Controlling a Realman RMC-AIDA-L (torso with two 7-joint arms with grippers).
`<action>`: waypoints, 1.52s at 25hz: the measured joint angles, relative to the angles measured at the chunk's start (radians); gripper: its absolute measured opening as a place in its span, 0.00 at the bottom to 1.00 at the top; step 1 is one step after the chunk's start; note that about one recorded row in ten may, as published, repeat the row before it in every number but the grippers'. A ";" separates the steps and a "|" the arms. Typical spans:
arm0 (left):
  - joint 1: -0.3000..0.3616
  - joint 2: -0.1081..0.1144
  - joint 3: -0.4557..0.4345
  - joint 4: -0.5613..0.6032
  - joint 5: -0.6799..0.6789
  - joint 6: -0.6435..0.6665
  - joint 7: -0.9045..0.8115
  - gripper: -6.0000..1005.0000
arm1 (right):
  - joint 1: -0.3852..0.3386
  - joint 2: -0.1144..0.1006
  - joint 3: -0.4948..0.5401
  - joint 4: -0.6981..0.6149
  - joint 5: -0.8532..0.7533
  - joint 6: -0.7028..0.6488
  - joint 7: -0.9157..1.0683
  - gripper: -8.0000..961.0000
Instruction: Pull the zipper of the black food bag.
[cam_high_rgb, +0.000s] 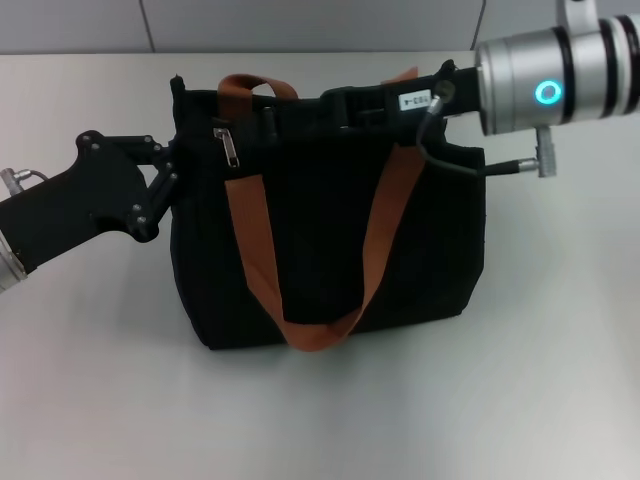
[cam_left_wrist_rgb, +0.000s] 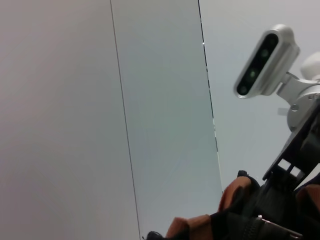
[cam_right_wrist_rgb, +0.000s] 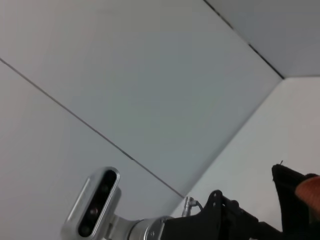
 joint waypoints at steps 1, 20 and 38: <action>0.000 0.000 0.000 0.000 0.000 0.000 0.000 0.03 | 0.008 0.000 -0.010 -0.002 0.000 0.005 0.012 0.76; 0.000 0.000 -0.003 -0.004 -0.013 0.011 -0.017 0.03 | 0.034 -0.003 -0.115 -0.046 -0.009 0.054 0.168 0.74; -0.052 0.001 -0.003 0.007 -0.029 0.011 -0.104 0.03 | 0.062 0.003 -0.121 -0.044 -0.011 0.051 0.182 0.71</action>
